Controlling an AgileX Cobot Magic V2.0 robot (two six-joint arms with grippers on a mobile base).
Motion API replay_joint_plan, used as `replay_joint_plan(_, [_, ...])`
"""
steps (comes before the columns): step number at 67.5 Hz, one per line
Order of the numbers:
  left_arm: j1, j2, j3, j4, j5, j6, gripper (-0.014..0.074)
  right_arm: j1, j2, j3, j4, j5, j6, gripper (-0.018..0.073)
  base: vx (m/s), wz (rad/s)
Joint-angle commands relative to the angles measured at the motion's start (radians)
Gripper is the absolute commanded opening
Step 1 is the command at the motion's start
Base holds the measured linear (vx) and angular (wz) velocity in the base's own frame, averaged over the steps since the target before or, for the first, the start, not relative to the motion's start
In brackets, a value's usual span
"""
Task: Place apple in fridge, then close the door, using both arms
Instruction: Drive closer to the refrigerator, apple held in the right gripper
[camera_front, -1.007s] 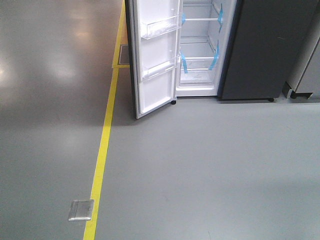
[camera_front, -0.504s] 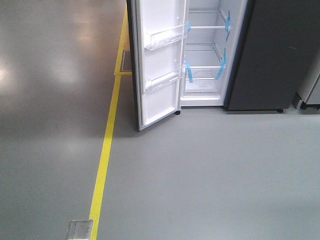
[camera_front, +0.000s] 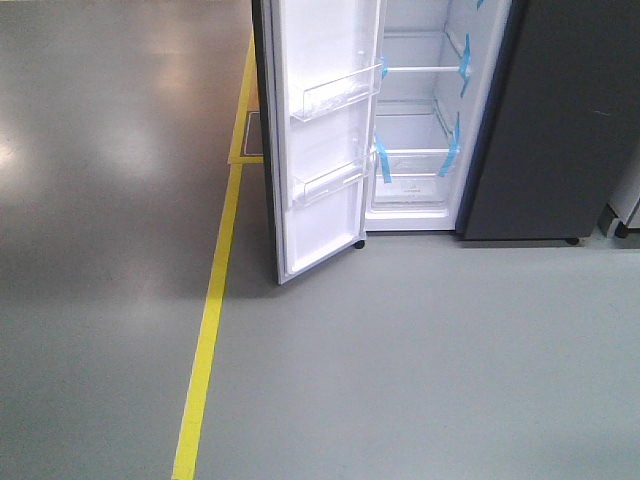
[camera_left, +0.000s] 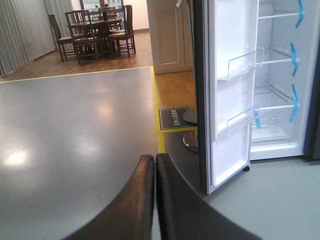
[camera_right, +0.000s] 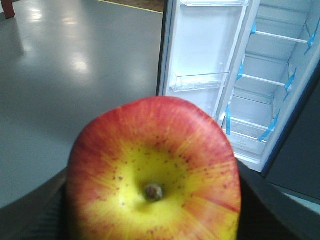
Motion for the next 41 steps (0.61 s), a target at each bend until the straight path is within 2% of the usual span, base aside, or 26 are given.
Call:
replay_joint_plan(1, [0.002,-0.016,0.028,-0.005,-0.074,-0.01,-0.0006,0.001,-0.004,-0.028,0.021,-0.075,-0.008,0.0043,0.19,-0.02])
replay_joint_plan(41, [0.002,-0.016,0.028,-0.005,-0.074,-0.01,-0.0006,0.001,-0.004,-0.028,0.021,-0.076,-0.008,0.0043,0.17,-0.01])
